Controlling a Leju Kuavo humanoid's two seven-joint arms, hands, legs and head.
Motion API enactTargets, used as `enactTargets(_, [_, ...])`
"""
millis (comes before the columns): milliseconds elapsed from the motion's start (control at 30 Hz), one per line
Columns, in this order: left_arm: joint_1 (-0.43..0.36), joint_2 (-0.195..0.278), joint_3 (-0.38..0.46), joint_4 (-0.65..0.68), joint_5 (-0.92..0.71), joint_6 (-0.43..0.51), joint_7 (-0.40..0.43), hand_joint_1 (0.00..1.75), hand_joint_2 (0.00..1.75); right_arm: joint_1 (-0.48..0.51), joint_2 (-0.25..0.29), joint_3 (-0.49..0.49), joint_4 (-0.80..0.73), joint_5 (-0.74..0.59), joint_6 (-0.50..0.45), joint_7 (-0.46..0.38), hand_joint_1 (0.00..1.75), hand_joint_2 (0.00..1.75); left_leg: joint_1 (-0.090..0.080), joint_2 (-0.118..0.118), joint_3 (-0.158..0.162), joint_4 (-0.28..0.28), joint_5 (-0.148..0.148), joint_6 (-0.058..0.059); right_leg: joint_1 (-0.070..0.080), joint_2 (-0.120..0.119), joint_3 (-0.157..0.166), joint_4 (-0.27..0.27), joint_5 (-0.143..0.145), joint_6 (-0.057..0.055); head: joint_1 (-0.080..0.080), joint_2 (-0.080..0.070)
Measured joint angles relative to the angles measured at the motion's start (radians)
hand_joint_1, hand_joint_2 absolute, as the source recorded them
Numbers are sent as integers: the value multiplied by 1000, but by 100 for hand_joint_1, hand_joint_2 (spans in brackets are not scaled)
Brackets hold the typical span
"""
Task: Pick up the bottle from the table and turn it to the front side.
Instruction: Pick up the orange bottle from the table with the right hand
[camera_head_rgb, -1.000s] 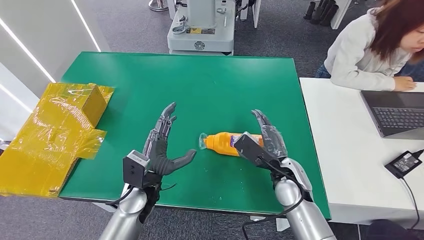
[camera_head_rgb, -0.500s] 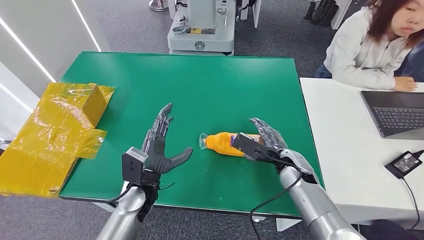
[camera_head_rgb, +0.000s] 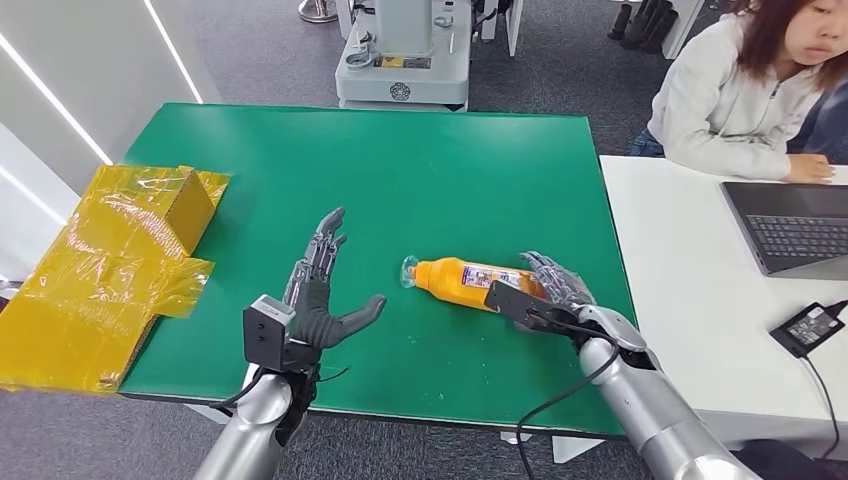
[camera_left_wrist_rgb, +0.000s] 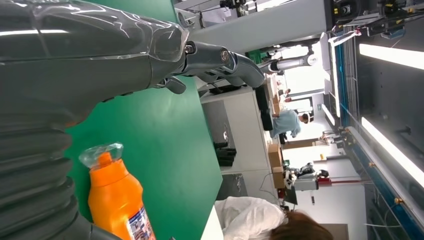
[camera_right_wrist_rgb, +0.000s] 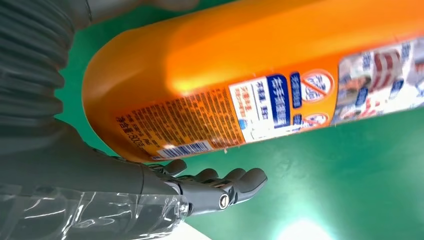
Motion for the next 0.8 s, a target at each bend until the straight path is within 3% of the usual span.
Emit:
enactTargets(33, [0,-1,0,0,0,1,4,0,175,0,-2,3,2,-4,0,0,152,175,0,0,0,0,0,0,0,0,0,0,0,0,0,0])
enactTargets(133, [0,-1,0,0,1,2,12,0,175,0,-6,9,4,-13,2,0,169,175,0,0,0,0,0,0,0,0,0,0,0,0,0,0])
enactTargets(367, [0,-1,0,0,2,3,12,0,175,0,-12,21,5,-14,2,-1,162,175,0,1,1,0,0,0,0,0,0,0,0,0,0,0])
enactTargets(800, [0,1,0,10,6,2,12,0,175,4,-12,28,6,-15,-7,-3,174,175,0,1,1,0,0,0,0,1,1,0,1,0,0,0])
